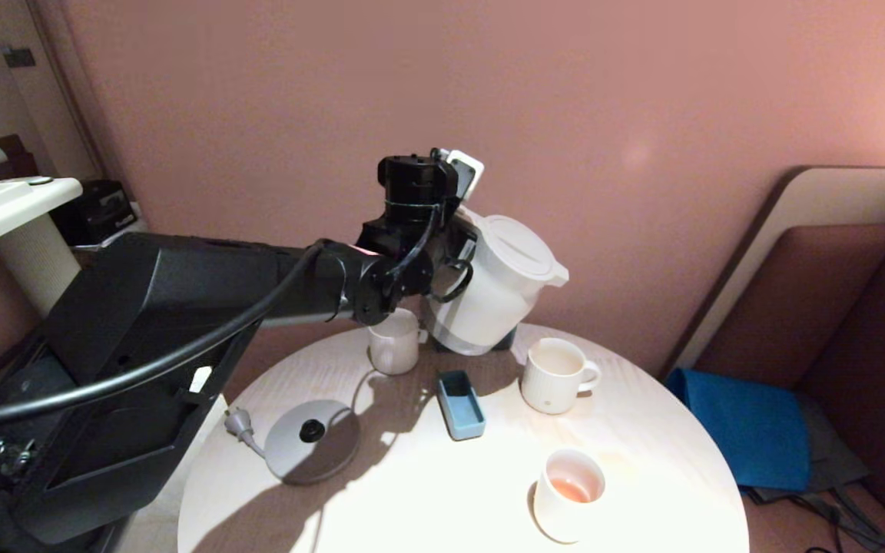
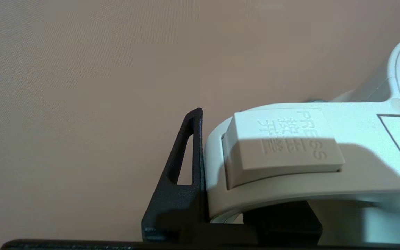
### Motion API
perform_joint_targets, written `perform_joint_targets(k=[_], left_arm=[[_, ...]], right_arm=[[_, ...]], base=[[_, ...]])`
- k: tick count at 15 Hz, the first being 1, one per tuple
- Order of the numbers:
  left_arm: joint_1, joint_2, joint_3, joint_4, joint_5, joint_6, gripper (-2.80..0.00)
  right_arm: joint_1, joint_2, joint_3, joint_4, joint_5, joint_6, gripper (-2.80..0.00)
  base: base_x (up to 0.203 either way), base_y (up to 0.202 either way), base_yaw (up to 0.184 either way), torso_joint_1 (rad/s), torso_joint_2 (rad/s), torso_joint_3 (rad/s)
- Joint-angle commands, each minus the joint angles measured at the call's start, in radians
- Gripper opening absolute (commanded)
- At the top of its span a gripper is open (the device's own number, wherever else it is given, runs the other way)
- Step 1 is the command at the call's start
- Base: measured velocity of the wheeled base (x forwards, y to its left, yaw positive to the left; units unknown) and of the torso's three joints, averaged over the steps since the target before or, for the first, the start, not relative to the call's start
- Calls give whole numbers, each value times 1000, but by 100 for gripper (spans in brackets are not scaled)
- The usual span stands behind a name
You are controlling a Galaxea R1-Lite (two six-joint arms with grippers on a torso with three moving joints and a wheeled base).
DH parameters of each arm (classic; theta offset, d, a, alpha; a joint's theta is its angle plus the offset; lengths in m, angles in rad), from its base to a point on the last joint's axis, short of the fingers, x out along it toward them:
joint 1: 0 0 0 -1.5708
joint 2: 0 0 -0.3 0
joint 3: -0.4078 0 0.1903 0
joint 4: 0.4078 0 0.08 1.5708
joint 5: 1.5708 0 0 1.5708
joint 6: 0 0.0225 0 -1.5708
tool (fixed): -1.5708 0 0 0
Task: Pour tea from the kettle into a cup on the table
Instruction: Pour water into the cup
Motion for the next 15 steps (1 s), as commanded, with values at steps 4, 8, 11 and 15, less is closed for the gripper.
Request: perform_joint_targets(k=[4,8,11,15], left_arm=[[0,-44,3,3,4,-53,-280],[0,-119,4,131,3,-227,-280],[3,-190,73,181,-8,-309,-280],[7,-283,198,187,-32,-333,-280]], right_arm=[[0,1,0,0,-6,7,-280],[0,1,0,0,-6,4,-280],[0,1,0,0,-6,4,-280],[0,1,0,0,-6,6,-280]], base=[[0,0,0,0,0,0],[0,0,0,0,0,0],[0,0,0,0,0,0],[0,0,0,0,0,0]])
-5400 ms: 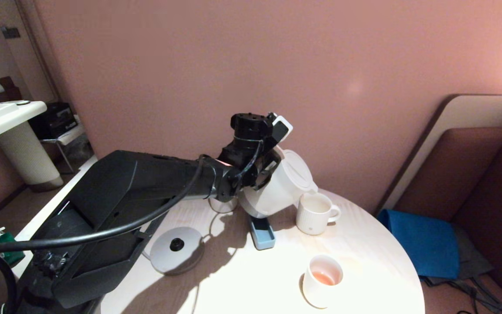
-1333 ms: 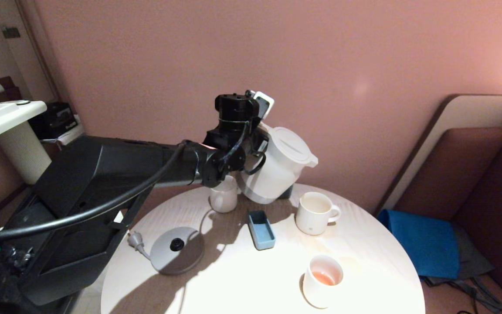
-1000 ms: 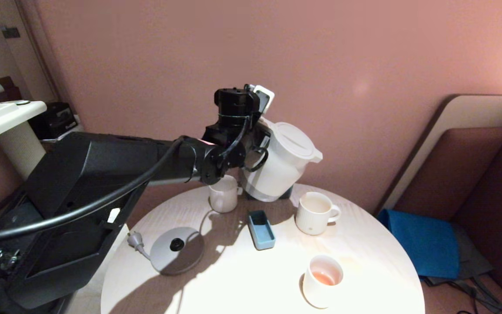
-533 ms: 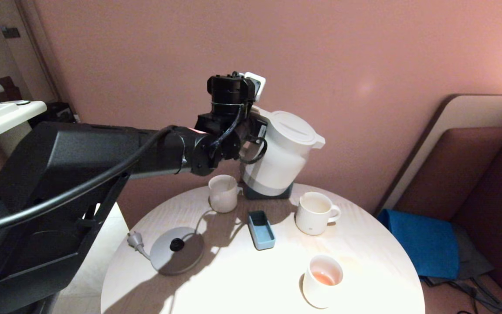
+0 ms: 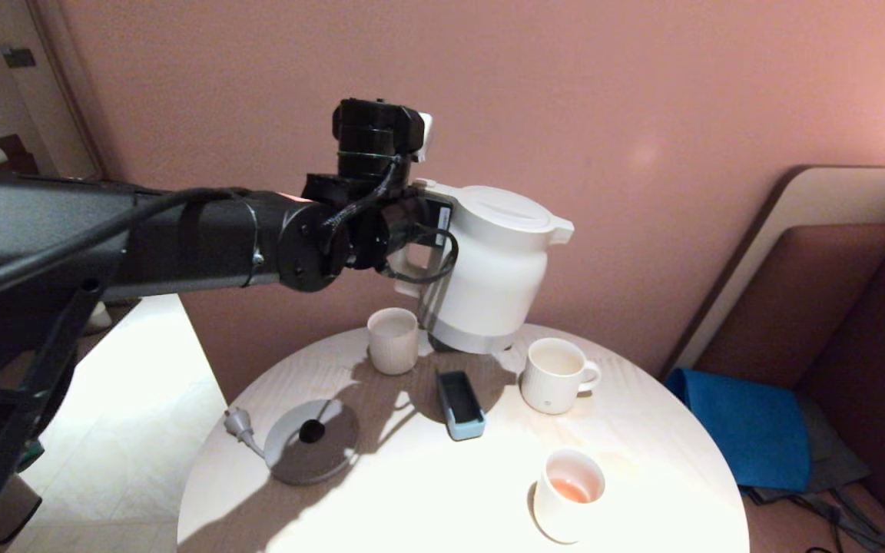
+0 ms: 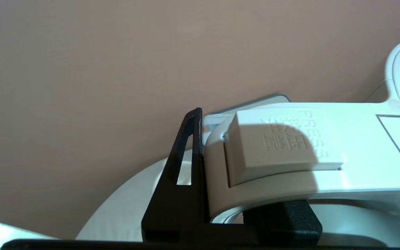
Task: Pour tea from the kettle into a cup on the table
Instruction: Pour water into the cup
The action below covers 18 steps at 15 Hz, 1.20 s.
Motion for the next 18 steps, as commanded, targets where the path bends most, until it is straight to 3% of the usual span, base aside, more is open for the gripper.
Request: perform_joint_targets(k=[1,5,7,11,14,18], left_arm=[[0,-80,99,-4,-5,-4,-280],[20,-182,320,-42,-76,-91,-280],[42,-224,440,-128,-85,-106,-280],[91,-278,664,-381,-91,-106,-280],[108,-291,678,-409,-95,-113,-280],[112,-294,664,-403,-97,-113,-280]], right_arm=[[0,1,0,0,1,-1,-280],[0,1,0,-8,7,-16,-280],[1,3,-55,-45,28,-8,-280],[2,138,-251,46,106,-3,-280],[2,377,-346,36,133,14,-280],[2,848,-491,-51,182,58,-280]], base=[[0,0,0,0,0,0],[0,0,0,0,0,0],[0,0,0,0,0,0],[0,0,0,0,0,0],[0,0,0,0,0,0],[0,0,0,0,0,0]])
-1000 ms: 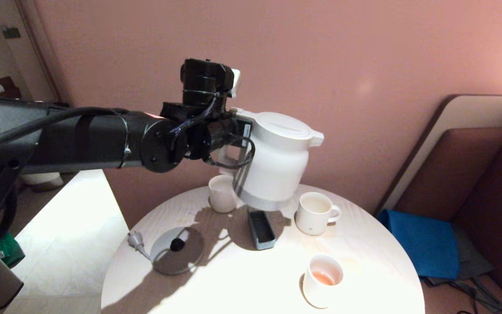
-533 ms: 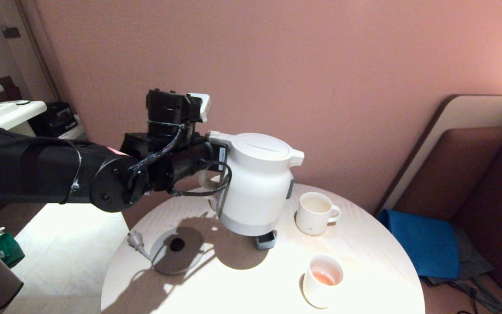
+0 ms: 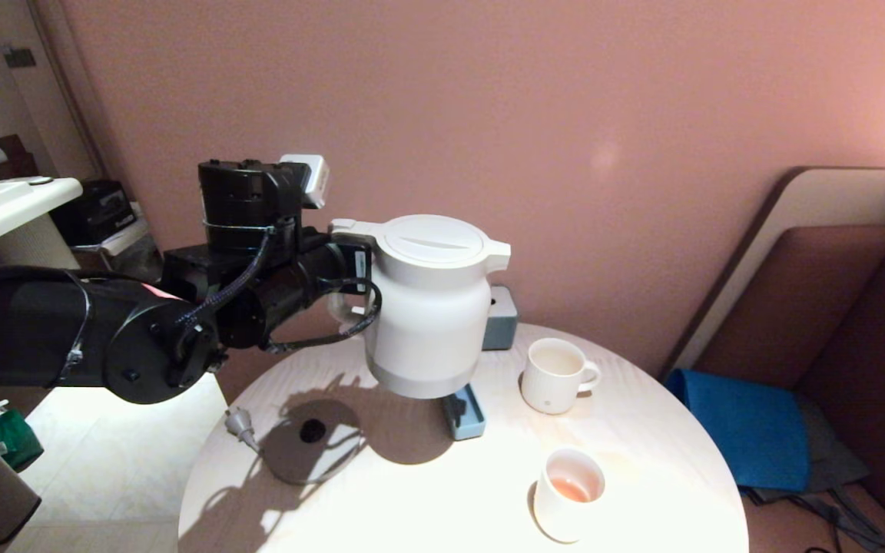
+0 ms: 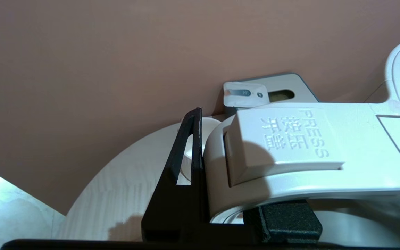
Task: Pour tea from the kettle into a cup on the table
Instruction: Pour water into the cup
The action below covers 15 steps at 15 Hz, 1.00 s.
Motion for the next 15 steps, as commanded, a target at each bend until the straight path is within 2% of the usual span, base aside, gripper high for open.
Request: perform_joint_targets(k=[1,2,5,8,12,15], left_arm=[[1,-8,-10,7,-21,2,-280],[2,-14,-23,19,-44,4,-280],[20,-34,-101,146,-50,5,-280],[19,-46,-127,158,-51,20,-280],[9,-53,-131,194,-51,44,-280],[8,-70,-139,216,-49,43,-280]], right_arm=[[1,403,-93,-37,25,2,-280],[5,517,-127,-51,35,-6,-280],[41,829,-187,-79,56,-49,-280],[102,1020,-154,-147,67,-96,-280],[164,1189,4,-503,70,-119,-280],[174,1301,29,-664,16,-118,-280]], base=[[0,0,0,0,0,0],[0,0,0,0,0,0],[0,0,0,0,0,0],[0,0,0,0,0,0],[0,0,0,0,0,0],[0,0,0,0,0,0]])
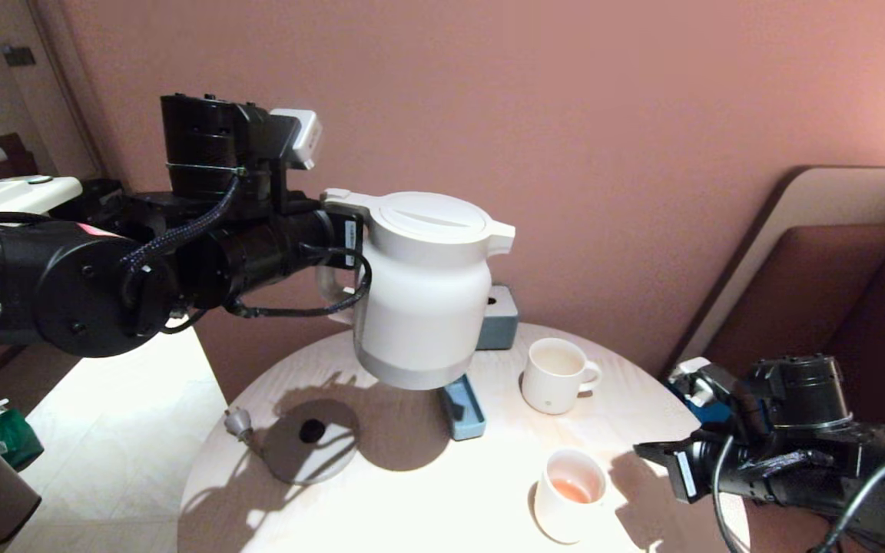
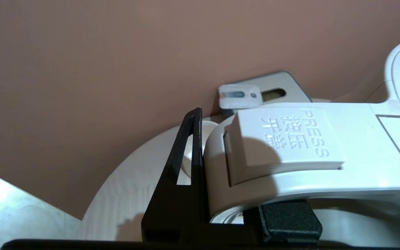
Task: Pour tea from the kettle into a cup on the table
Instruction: Pour water into the cup
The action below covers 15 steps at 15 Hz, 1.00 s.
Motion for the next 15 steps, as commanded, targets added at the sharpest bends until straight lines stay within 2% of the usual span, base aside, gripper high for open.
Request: perform_joint_targets(k=[1,4,7,15], left_arm=[[-1,-6,-6,-3,1,-2,-280],[0,-5,-8,-3,1,-1,-280],[0,-5,-11,-3,3,-2,-280],[12,-11,-43,-2,5,-4,-280]], right_arm=[[7,109,12,-119,-50,9,-280],[-11,128,-45,-181,-110,39,-280],[-23,136,-70,-179,-115,40,-280],[-21,302,-181,-184,-196,54,-280]], base=[[0,0,0,0,0,0],[0,0,0,0,0,0],[0,0,0,0,0,0],[0,0,0,0,0,0]])
